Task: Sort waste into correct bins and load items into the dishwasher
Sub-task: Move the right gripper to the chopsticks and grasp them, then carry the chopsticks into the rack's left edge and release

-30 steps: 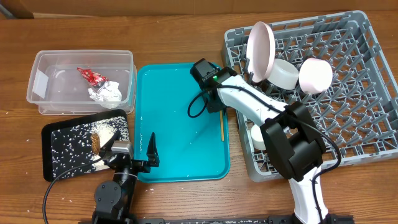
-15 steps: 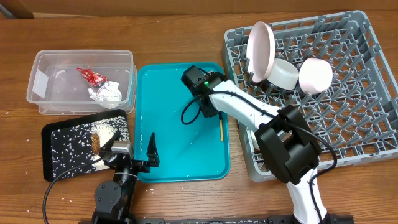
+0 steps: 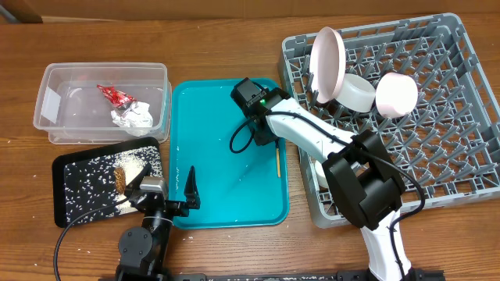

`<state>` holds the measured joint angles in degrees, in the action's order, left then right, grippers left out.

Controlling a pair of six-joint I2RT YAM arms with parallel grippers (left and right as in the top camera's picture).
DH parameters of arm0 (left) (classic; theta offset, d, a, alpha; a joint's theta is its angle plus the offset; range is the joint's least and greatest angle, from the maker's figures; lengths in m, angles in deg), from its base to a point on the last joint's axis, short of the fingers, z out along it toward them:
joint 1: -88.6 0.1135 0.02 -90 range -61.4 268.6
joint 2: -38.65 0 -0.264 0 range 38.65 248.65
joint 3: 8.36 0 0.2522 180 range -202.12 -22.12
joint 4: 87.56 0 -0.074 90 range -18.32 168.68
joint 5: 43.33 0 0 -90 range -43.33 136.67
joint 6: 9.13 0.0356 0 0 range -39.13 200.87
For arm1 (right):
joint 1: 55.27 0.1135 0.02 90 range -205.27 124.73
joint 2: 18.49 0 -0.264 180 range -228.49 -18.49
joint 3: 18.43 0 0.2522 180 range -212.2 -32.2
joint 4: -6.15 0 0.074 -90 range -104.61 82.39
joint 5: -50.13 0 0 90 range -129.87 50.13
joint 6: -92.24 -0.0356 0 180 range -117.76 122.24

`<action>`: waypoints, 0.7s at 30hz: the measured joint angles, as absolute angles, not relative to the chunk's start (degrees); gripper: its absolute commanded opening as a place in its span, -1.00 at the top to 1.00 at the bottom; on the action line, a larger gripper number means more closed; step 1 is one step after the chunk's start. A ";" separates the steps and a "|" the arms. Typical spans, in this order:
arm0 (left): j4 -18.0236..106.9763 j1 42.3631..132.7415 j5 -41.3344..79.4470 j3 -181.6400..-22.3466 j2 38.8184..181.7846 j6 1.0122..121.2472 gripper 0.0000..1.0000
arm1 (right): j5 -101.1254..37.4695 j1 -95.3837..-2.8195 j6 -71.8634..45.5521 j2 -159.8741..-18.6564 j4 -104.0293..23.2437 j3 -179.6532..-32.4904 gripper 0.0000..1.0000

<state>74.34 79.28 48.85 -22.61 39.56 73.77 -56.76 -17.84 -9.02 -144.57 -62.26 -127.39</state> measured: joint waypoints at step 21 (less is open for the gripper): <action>74.34 79.28 48.83 -22.61 39.56 73.77 -1.00 | -34.22 -17.79 -5.33 -144.22 -69.41 -134.21 0.92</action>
